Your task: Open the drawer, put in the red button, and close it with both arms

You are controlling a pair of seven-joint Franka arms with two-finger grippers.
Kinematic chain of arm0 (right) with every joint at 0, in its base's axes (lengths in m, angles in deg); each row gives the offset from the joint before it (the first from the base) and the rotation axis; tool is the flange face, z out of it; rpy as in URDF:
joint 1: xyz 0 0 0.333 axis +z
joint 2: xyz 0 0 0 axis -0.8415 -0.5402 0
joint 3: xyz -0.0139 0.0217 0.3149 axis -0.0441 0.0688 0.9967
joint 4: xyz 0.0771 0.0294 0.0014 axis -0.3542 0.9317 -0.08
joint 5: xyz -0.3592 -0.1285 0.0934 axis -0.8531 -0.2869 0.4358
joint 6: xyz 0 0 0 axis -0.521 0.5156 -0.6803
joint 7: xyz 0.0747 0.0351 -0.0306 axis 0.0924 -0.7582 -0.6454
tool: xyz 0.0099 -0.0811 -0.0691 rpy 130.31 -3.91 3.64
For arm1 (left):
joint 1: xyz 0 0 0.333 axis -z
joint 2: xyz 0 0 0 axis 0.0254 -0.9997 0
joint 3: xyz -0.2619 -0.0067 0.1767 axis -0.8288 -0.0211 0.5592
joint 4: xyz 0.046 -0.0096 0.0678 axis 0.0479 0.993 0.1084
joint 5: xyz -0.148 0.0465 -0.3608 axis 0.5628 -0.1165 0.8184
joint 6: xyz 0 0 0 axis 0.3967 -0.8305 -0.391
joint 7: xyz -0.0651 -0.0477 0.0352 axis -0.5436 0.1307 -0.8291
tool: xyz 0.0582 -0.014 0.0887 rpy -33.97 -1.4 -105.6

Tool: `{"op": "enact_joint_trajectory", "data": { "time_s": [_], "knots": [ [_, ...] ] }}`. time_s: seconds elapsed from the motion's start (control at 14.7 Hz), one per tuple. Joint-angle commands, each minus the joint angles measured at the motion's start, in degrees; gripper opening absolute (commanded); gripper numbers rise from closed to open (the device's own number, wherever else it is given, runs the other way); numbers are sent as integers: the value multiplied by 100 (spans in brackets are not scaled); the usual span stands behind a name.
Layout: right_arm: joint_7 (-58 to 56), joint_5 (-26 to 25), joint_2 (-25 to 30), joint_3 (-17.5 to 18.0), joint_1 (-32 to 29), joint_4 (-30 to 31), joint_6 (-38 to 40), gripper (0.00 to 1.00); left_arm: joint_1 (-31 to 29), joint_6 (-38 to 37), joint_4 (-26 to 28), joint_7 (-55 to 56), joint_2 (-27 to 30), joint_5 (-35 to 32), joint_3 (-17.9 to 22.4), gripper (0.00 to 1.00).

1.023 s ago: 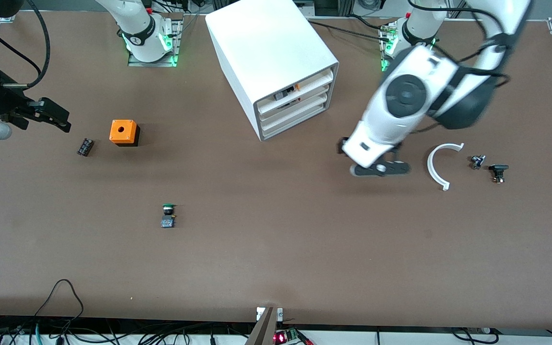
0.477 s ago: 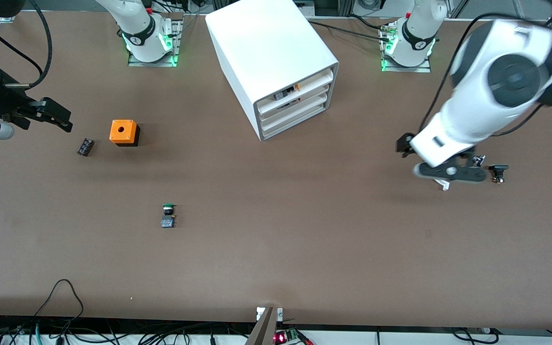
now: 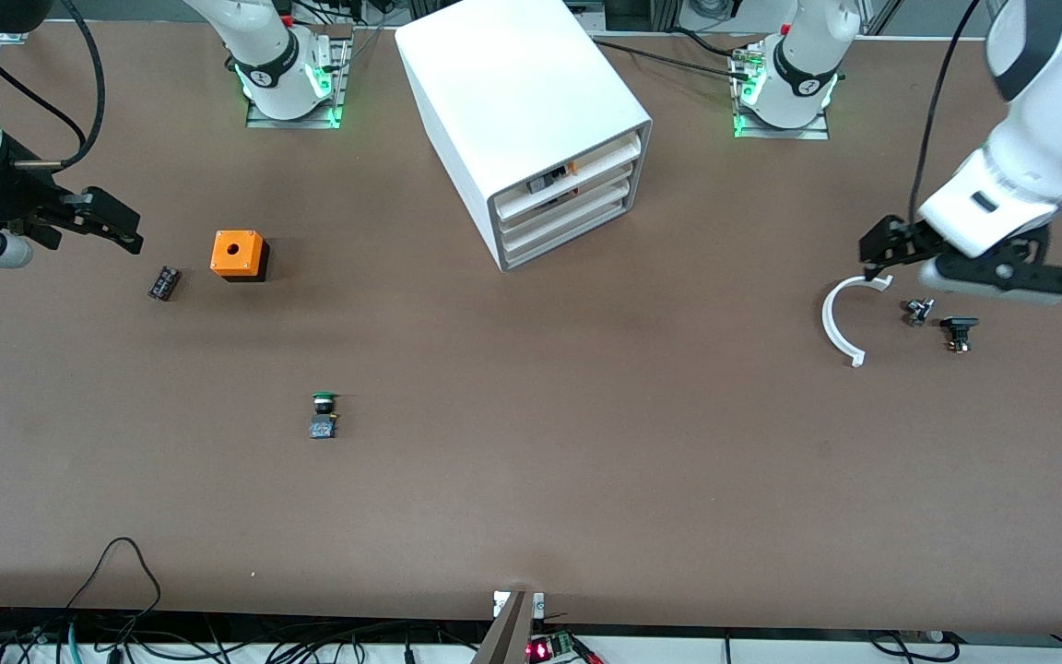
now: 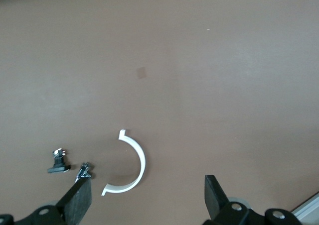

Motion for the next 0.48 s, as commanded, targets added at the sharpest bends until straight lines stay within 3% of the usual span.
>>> {"op": "enact_joint_trajectory", "data": {
  "time_s": [0.0, 0.41],
  "knots": [
    [28, 64, -47, 41, -30, -130, 117, 100, 134, -331, 116, -164, 164, 214, 428, 100],
    [-43, 21, -3, 41, -39, -121, 152, 100, 126, -958, -193, -164, 129, 215, 280, 100]
  ]
}}
